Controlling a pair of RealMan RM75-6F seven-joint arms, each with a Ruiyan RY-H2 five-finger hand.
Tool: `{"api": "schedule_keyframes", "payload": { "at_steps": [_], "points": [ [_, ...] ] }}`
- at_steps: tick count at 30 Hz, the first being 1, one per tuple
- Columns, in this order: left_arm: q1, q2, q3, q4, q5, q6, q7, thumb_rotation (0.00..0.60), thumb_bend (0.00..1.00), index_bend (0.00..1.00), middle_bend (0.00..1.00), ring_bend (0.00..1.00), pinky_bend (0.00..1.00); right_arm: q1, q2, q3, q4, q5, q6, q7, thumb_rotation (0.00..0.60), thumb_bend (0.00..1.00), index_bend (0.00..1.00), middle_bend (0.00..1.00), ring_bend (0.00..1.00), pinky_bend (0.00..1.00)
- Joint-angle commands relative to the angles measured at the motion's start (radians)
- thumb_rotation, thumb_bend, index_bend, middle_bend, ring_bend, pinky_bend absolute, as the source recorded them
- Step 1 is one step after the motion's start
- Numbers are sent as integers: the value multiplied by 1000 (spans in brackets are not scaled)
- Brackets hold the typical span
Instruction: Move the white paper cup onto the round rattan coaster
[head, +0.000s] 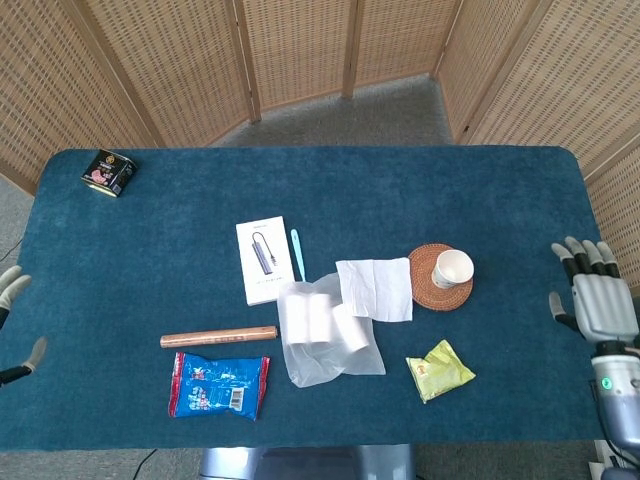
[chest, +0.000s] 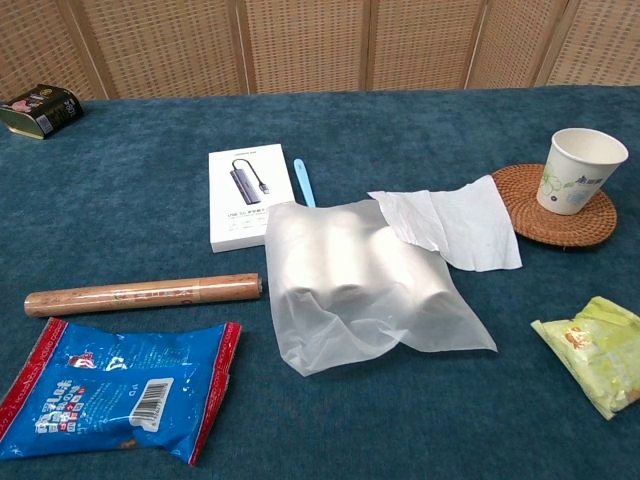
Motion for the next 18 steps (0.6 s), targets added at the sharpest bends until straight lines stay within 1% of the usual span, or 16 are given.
{"api": "schedule_keyframes", "payload": {
  "at_steps": [1,4,9,15,18],
  "points": [
    [34,-34,26,3,33,37,34,600,481,0,0,0,0,-47,-13,-13,-4,-38,35,8,600,503,138,87,0,0],
    [56,-59,50,7,63,53,58,600,481,0,0,0,0,-77,-21,-14,-4,-38,54,-32,600,498,143,88,0,0],
    [87,-89,78,19,98,77,104,600,482,0,0,0,0,-130,-32,-9,-14,-44,94,-54,600,475,146,87,0,0],
    [101,-114,96,31,125,84,95,600,482,0,0,0,0,-167,-34,4,-13,-50,96,-42,600,454,147,87,0,0],
    [102,-116,94,31,130,89,88,600,481,0,0,0,0,-179,-33,11,-5,-63,94,-27,600,452,147,86,0,0]
  ]
}}
